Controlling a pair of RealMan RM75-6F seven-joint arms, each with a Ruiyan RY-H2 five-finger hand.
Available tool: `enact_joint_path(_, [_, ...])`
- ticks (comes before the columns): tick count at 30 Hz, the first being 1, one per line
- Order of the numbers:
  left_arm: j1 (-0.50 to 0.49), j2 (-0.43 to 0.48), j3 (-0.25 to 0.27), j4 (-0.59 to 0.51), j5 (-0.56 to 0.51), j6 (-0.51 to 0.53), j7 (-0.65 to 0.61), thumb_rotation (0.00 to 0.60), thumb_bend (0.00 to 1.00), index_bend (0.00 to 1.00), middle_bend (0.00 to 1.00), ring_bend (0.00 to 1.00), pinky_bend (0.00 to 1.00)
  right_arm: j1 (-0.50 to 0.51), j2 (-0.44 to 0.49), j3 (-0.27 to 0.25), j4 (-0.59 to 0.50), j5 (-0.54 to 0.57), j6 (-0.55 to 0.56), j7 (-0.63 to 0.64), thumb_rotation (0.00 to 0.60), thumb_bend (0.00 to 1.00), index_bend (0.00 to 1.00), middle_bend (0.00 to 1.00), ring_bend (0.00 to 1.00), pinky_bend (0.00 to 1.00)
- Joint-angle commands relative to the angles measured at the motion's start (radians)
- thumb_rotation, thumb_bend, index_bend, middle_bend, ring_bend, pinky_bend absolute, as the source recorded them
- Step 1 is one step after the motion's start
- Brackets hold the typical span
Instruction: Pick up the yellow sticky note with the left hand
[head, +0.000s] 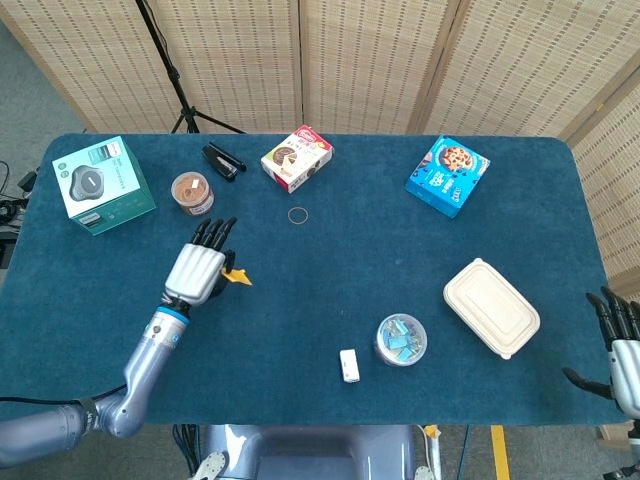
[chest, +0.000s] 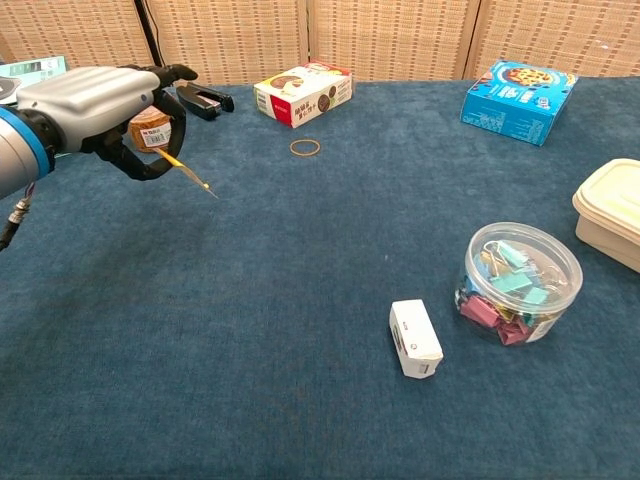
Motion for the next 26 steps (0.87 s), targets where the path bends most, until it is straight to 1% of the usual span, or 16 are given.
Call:
enact_joint_path(1, [0.019,0.023,0.016,-0.02,0.004,0.02,-0.014,0.6,0.48,0.34,0.0,0.0,0.0,-0.001,0.001,-0.001,-0.002,-0.003,0.004,0.0,0.6,0.0,0.0,0.0,0.0,0.0])
enact_joint_path(2, [0.03,0.035,0.023,-0.032,0.004,0.03,-0.017,0.6,0.45,0.28,0.0,0.0,0.0,-0.002,0.001,-0.001,-0.004,-0.005,0.006,0.001,0.6,0.0,0.0,0.0,0.0,0.0])
enact_joint_path(3, [0.04,0.047,0.029,-0.044,0.004,0.039,-0.021,0.6,0.38,0.17,0.0,0.0,0.0,-0.003,0.002,-0.001,-0.005,-0.006,0.007,0.001,0.6,0.0,0.0,0.0,0.0,0.0])
enact_joint_path(4, [0.054,0.066,0.037,-0.063,0.007,0.053,-0.027,0.6,0.34,0.12,0.0,0.0,0.0,-0.003,0.003,-0.001,-0.007,-0.008,0.009,0.003,0.6,0.0,0.0,0.0,0.0,0.0])
enact_joint_path(6, [0.087,0.106,0.053,-0.101,0.022,0.09,-0.053,0.6,0.28,0.04,0.0,0.0,0.0,-0.003,0.005,-0.002,-0.012,-0.012,0.011,0.005,0.6,0.0,0.0,0.0,0.0,0.0])
enact_joint_path(7, [0.098,0.121,0.06,-0.113,0.029,0.101,-0.063,0.6,0.25,0.02,0.0,0.0,0.0,-0.003,0.006,-0.002,-0.014,-0.013,0.012,0.006,0.6,0.0,0.0,0.0,0.0,0.0])
enact_joint_path(11, [0.155,0.197,0.085,-0.157,0.064,0.153,-0.136,0.6,0.17,0.0,0.0,0.0,0.0,-0.001,0.006,-0.002,-0.015,-0.017,0.011,0.005,0.6,0.0,0.0,0.0,0.0,0.0])
enact_joint_path(13, [0.187,0.236,0.096,-0.168,0.089,0.186,-0.19,0.6,0.12,0.0,0.0,0.0,0.0,0.0,0.007,-0.002,-0.015,-0.018,0.01,0.004,0.6,0.0,0.0,0.0,0.0,0.0])
enact_joint_path(16, [0.24,0.282,0.113,-0.172,0.123,0.241,-0.278,0.6,0.08,0.0,0.0,0.0,0.0,-0.002,0.006,-0.004,-0.016,-0.021,0.013,0.002,0.6,0.0,0.0,0.0,0.0,0.0])
enact_joint_path(19, [0.298,0.321,0.132,-0.173,0.132,0.29,-0.352,0.6,0.07,0.0,0.0,0.0,0.0,-0.004,0.007,-0.003,-0.018,-0.027,0.024,0.002,0.6,0.0,0.0,0.0,0.0,0.0])
enact_joint_path(23, [0.35,0.355,0.154,-0.165,0.139,0.326,-0.406,0.6,0.07,0.0,0.0,0.0,0.0,-0.007,0.007,-0.004,-0.018,-0.029,0.029,-0.001,0.6,0.0,0.0,0.0,0.0,0.0])
enact_joint_path(26, [0.373,0.369,0.163,-0.154,0.152,0.339,-0.436,0.6,0.07,0.0,0.0,0.0,0.0,-0.008,0.005,-0.006,-0.017,-0.03,0.028,-0.004,0.6,0.0,0.0,0.0,0.0,0.0])
